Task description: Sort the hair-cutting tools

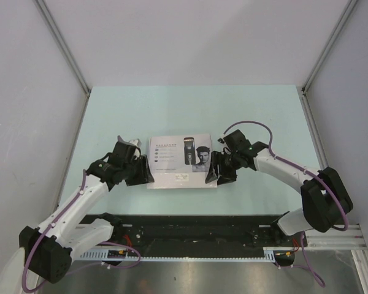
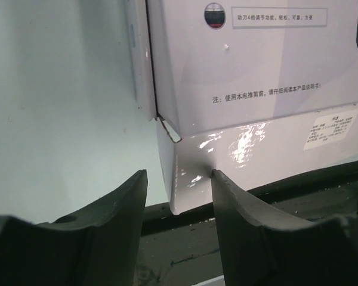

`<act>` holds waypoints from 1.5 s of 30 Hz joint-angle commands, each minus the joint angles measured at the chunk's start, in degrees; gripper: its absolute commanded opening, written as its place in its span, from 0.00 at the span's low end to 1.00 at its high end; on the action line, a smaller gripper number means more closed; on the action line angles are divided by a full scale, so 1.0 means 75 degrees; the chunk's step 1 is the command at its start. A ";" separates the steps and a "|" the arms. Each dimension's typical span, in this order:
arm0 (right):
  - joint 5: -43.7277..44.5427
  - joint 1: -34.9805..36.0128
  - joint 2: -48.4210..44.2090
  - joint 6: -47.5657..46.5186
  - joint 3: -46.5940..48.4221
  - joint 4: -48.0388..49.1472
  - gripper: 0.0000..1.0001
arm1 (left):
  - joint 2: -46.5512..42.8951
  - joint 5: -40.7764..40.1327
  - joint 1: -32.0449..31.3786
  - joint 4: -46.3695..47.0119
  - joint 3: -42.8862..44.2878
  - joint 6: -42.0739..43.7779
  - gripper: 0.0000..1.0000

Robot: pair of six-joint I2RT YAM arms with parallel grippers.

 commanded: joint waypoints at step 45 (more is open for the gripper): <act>-0.0262 -0.0323 0.0306 0.0146 0.0273 0.0292 0.56 | 0.0796 -0.1318 -0.0982 -0.0754 0.0312 -0.0278 0.30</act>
